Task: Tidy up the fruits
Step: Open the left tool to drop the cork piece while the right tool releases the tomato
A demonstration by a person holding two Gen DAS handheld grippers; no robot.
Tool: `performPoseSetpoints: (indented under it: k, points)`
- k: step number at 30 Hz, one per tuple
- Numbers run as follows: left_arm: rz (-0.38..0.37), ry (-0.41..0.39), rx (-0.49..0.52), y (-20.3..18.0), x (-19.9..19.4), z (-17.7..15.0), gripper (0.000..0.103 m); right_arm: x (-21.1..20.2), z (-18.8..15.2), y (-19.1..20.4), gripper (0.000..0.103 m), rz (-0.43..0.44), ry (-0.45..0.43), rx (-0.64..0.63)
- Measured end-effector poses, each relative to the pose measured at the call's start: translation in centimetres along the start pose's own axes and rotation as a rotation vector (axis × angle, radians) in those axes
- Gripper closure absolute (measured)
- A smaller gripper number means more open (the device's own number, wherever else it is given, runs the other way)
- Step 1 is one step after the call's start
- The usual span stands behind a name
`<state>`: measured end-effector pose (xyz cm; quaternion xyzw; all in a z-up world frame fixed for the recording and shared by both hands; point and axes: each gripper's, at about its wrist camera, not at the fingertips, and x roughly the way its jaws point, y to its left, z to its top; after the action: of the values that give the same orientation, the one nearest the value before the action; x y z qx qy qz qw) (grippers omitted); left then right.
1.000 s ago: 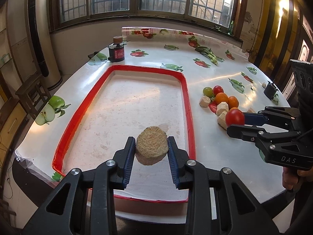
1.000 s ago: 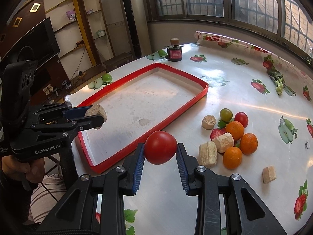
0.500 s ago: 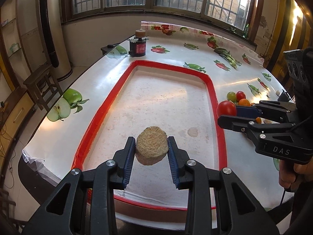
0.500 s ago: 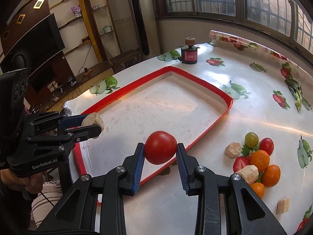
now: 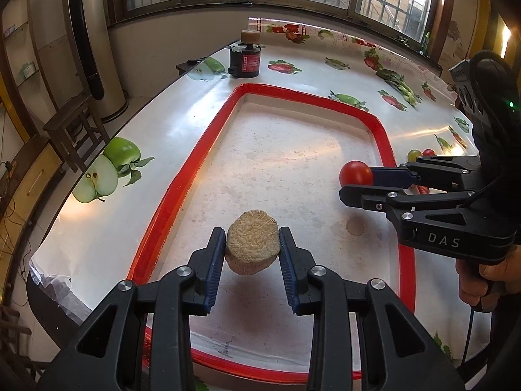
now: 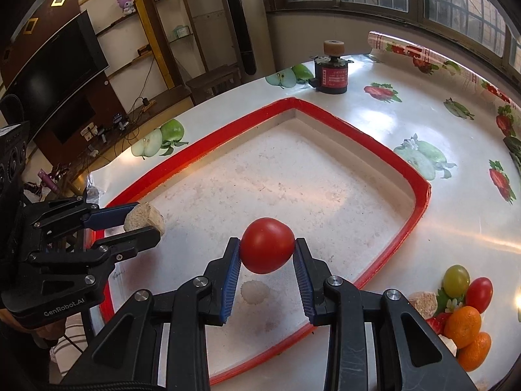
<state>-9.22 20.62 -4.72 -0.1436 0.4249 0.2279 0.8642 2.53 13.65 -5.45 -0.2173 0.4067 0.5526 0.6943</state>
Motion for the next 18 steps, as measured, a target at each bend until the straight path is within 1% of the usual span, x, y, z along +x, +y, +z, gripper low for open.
performPoseSetpoints:
  k: [7, 9, 10, 11, 13, 18]
  points:
    - [0.004, 0.051, -0.020, 0.6, 1.4, -0.3, 0.072, 1.9, -0.2, -0.1, 0.068, -0.001, 0.049, -0.007]
    - [0.013, 0.062, -0.025, 0.7, 1.5, -0.5, 0.066, 1.6, -0.1, -0.1, 0.062, 0.007, 0.044, -0.004]
    - [0.019, 0.064, -0.027, 0.7, 1.5, -0.5, 0.060, 1.4, -0.1, -0.1, 0.055, 0.008, 0.039, -0.003]
    - [0.022, 0.066, -0.028, 0.7, 1.5, -0.6, 0.054, 1.2, -0.1, -0.1, 0.051, 0.008, 0.031, -0.005]
    - [0.025, 0.063, -0.028, 0.7, 1.3, -0.6, 0.054, 0.6, 0.0, 0.1, 0.049, 0.008, 0.020, -0.013]
    - [0.031, 0.047, -0.024, 0.4, 0.3, -0.6, 0.054, -1.1, -0.1, 0.4, 0.049, 0.002, -0.002, -0.023]
